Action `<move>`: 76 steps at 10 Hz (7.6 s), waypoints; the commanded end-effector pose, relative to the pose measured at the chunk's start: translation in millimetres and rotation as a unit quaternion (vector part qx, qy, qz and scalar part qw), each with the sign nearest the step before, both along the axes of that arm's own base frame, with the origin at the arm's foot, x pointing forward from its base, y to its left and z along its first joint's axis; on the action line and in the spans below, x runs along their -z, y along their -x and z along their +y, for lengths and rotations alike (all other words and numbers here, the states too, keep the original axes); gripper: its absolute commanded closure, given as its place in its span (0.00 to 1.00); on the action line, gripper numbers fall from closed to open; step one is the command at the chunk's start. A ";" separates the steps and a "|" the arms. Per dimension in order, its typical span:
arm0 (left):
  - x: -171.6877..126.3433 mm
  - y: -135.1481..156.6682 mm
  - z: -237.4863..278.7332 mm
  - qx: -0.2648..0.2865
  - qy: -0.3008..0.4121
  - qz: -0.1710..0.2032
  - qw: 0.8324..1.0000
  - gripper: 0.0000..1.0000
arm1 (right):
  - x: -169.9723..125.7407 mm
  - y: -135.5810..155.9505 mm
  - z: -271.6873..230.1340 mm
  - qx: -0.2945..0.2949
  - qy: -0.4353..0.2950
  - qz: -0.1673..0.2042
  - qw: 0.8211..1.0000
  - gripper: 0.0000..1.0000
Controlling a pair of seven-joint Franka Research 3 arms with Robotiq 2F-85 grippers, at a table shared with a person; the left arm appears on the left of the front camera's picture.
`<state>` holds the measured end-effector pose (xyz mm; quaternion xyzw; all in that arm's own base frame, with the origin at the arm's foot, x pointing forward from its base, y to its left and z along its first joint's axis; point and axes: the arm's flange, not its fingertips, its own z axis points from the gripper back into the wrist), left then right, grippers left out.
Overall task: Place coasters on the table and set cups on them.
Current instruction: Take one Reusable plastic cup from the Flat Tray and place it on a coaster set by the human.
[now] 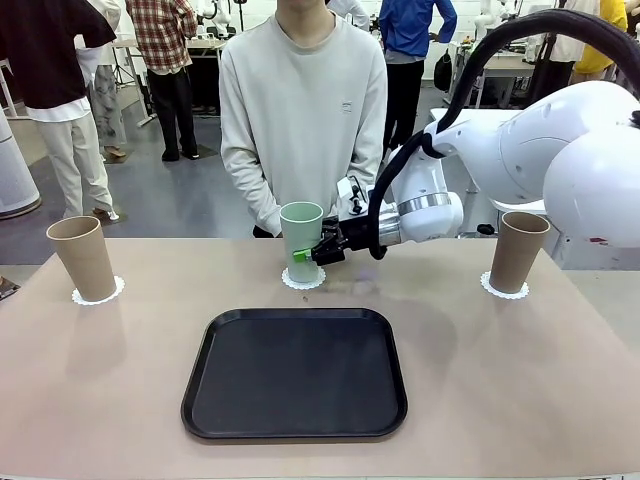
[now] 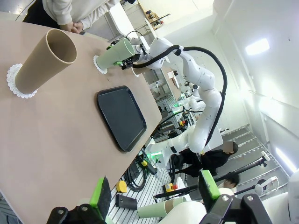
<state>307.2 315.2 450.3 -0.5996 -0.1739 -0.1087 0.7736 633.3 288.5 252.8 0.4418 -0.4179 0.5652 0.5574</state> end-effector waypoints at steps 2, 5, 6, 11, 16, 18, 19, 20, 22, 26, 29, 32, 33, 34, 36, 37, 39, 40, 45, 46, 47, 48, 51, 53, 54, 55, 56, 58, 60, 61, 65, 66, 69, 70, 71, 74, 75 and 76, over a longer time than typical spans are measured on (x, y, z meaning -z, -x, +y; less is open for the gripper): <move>-2.0 1.4 -0.1 0.001 0.004 -0.002 1.000 0.00 | 0.7 -12.4 3.5 -0.015 0.013 0.008 1.000 0.15; -2.0 1.4 -0.1 0.001 0.004 -0.002 1.000 0.00 | 1.3 -12.0 3.8 -0.014 0.015 0.010 1.000 0.15; -2.0 1.4 -0.1 0.001 0.004 -0.002 1.000 0.00 | 1.3 -12.4 3.5 -0.012 0.015 0.012 1.000 0.15; -2.0 1.4 -0.1 0.001 0.004 -0.002 1.000 0.00 | 1.7 -7.7 2.1 -0.023 0.039 0.037 0.998 0.00; -2.0 1.4 -0.1 0.001 0.004 -0.002 1.000 0.00 | -5.2 -3.9 -12.4 -0.020 0.060 0.047 0.997 0.00; -2.0 1.4 -0.1 0.001 0.004 -0.002 1.000 0.00 | -8.2 -5.1 -25.3 -0.009 0.062 0.046 0.997 0.00; -2.0 1.4 -0.1 0.001 0.004 -0.002 1.000 0.00 | -8.2 -5.9 -31.7 0.007 0.068 0.052 0.996 0.00; -2.0 1.4 -0.1 0.001 0.004 -0.002 1.000 0.00 | -7.4 -5.8 -38.8 0.029 0.073 0.056 0.995 0.00; -2.0 1.4 -0.1 0.001 0.004 -0.002 1.000 0.00 | -14.9 0.6 -52.3 0.070 0.105 0.066 0.990 0.00; -2.0 1.4 -0.1 0.001 0.004 -0.002 1.000 0.00 | -130.4 98.2 -77.5 0.166 0.318 0.144 0.922 0.00; -2.0 1.4 -0.1 0.001 0.004 -0.002 1.000 0.00 | -225.8 193.1 -77.6 0.221 0.591 0.163 0.759 0.00; -2.0 1.4 -0.1 0.001 0.004 -0.002 1.000 0.00 | -289.4 223.7 -54.0 0.329 0.597 0.183 0.709 0.00; -2.0 1.4 -0.1 0.001 0.004 -0.002 1.000 0.00 | -302.1 221.2 -51.1 0.355 0.594 0.191 0.697 0.00; -2.0 1.4 -0.1 0.001 0.004 -0.002 1.000 0.00 | -307.6 217.7 -52.1 0.368 0.599 0.202 0.682 0.00; -2.0 1.4 -0.1 0.001 0.004 -0.002 1.000 0.00 | -311.2 204.1 -57.7 0.361 0.589 0.208 0.692 0.00; -2.0 1.4 -0.1 0.001 0.004 -0.002 1.000 0.00 | -307.1 195.8 -59.4 0.348 0.588 0.219 0.697 0.00; -2.0 1.4 -0.1 0.001 0.004 -0.002 1.000 0.00 | -311.5 205.3 -56.0 0.362 0.597 0.207 0.685 0.00; -2.0 1.4 -0.1 0.001 0.004 -0.002 1.000 0.00 | -311.5 205.3 -56.0 0.362 0.597 0.207 0.685 0.00; -2.0 1.4 -0.1 0.001 0.004 -0.002 1.000 0.00 | -311.5 205.3 -56.0 0.362 0.597 0.207 0.685 0.00; -2.0 1.4 -0.1 0.001 0.004 -0.002 1.000 0.00 | -311.5 205.3 -56.0 0.362 0.597 0.207 0.685 0.00; -2.0 1.4 -0.1 0.001 0.004 -0.002 1.000 0.00 | -311.5 205.3 -56.0 0.362 0.597 0.207 0.685 0.00; -2.0 1.4 -0.1 0.001 0.004 -0.002 1.000 0.00 | -311.5 205.3 -56.0 0.362 0.597 0.207 0.685 0.00; -2.0 1.4 -0.1 0.001 0.004 -0.002 1.000 0.00 | -314.2 210.3 -127.8 0.316 0.454 0.317 0.770 0.00; -2.0 1.4 -0.1 0.001 0.004 -0.002 1.000 0.00 | -276.1 191.9 -235.1 0.203 0.249 0.458 0.829 0.00; -2.0 1.4 -0.1 0.001 0.004 -0.002 1.000 0.00 | -255.5 179.9 -270.5 0.153 0.169 0.506 0.832 0.00; -2.0 1.4 -0.1 0.001 0.004 -0.002 1.000 0.00 | -233.3 175.8 -301.8 0.104 0.124 0.526 0.835 0.00; -2.0 1.4 -0.1 0.001 0.004 -0.002 1.000 0.00 | -203.4 174.4 -331.2 0.076 0.057 0.563 0.821 0.00; -2.0 1.4 -0.1 0.001 0.004 -0.002 1.000 0.00 | -158.8 188.1 -367.7 0.046 -0.073 0.608 0.789 0.00; -2.0 1.4 -0.1 0.001 0.004 -0.002 1.000 0.00 | -139.0 221.3 -381.2 0.066 -0.113 0.655 0.745 0.00; -2.0 1.4 -0.1 0.001 0.004 -0.002 1.000 0.00 | -136.1 240.1 -389.7 0.092 -0.126 0.672 0.724 0.00; -2.0 1.4 -0.1 0.001 0.004 -0.002 1.000 0.00 | -145.8 299.2 -401.0 0.196 -0.119 0.705 0.671 0.00; -2.0 1.4 -0.1 0.001 0.004 -0.002 1.000 0.00 | -149.5 303.5 -400.3 0.208 -0.111 0.709 0.665 0.00; -2.0 1.4 -0.1 0.001 0.004 -0.002 1.000 0.00 | -130.5 287.7 -415.7 0.173 -0.127 0.697 0.684 0.00; -2.0 1.4 -0.1 0.001 0.004 -0.002 1.000 0.00 | -130.5 287.7 -415.7 0.173 -0.127 0.697 0.684 0.00; -2.0 1.4 -0.1 0.001 0.004 -0.002 1.000 0.00 | -130.5 287.7 -415.7 0.173 -0.127 0.697 0.684 0.00; -2.0 1.4 -0.1 0.001 0.004 -0.002 1.000 0.00 | -130.5 287.7 -415.7 0.173 -0.127 0.697 0.684 0.00; -2.0 1.4 -0.1 0.001 0.004 -0.002 1.000 0.00 | -130.5 287.7 -415.7 0.173 -0.127 0.697 0.684 0.00; -2.0 1.4 -0.1 0.001 0.004 -0.002 1.000 0.00 | -130.5 287.7 -415.7 0.173 -0.127 0.697 0.684 0.00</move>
